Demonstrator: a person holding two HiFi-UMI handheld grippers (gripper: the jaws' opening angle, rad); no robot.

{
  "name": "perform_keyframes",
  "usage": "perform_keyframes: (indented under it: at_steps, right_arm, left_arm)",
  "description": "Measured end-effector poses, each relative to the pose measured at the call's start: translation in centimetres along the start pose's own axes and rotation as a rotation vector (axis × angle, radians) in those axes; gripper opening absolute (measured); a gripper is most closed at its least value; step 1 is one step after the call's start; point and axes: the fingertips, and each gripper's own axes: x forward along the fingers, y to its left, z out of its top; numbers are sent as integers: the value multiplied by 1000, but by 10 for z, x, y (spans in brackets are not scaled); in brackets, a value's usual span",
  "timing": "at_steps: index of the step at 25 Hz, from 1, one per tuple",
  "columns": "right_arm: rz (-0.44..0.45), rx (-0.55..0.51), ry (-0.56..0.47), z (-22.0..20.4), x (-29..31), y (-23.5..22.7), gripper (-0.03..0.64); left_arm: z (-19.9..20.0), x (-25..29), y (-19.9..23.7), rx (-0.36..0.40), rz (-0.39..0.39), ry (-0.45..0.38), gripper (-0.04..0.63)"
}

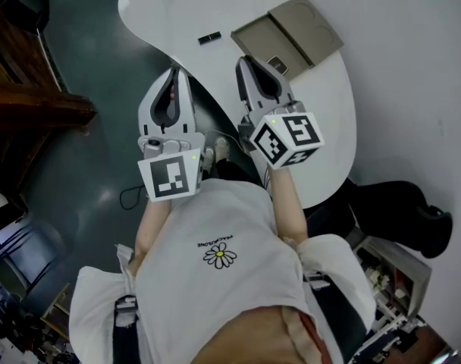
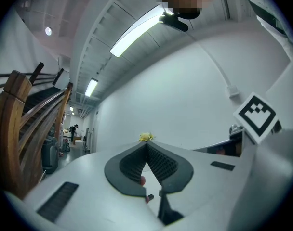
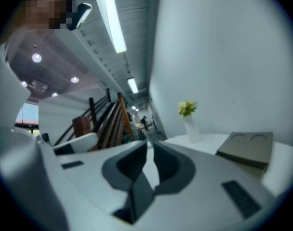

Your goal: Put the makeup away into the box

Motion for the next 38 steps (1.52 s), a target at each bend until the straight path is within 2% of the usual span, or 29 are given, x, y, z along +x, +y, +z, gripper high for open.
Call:
perform_keyframes:
  at_steps: [1, 3, 7, 9, 13, 18, 24, 29, 38]
  right_arm:
    - [1, 16, 21, -7, 12, -3, 51]
    - [3, 18, 72, -23, 39, -11, 219]
    - [-49, -101, 209, -70, 100, -35, 267]
    - [-81, -133, 293, -104, 127, -51, 281]
    - [-153, -109, 418, -160, 163, -85, 293]
    - [-192, -126, 491, -188, 191, -108, 303]
    - [-220, -143, 582, -215, 201, -119, 307]
    - [-226, -197, 591, -220, 206, -119, 307]
    - [-233, -233, 590, -222, 207, -118, 307]
  left_arm:
    - [-5, -2, 4, -4, 10, 12, 20]
    - [-15, -4, 15, -2, 35, 44, 20]
    - [-44, -4, 39, 7, 93, 126, 20]
    - [-60, -4, 53, 22, 129, 173, 20]
    - [-88, -5, 74, 43, 175, 239, 20]
    - [-114, 0, 88, 39, 208, 298, 20]
    - [-129, 6, 87, 30, 212, 329, 20]
    - [-131, 11, 86, 26, 209, 329, 20]
    - [-132, 8, 89, 32, 212, 329, 20]
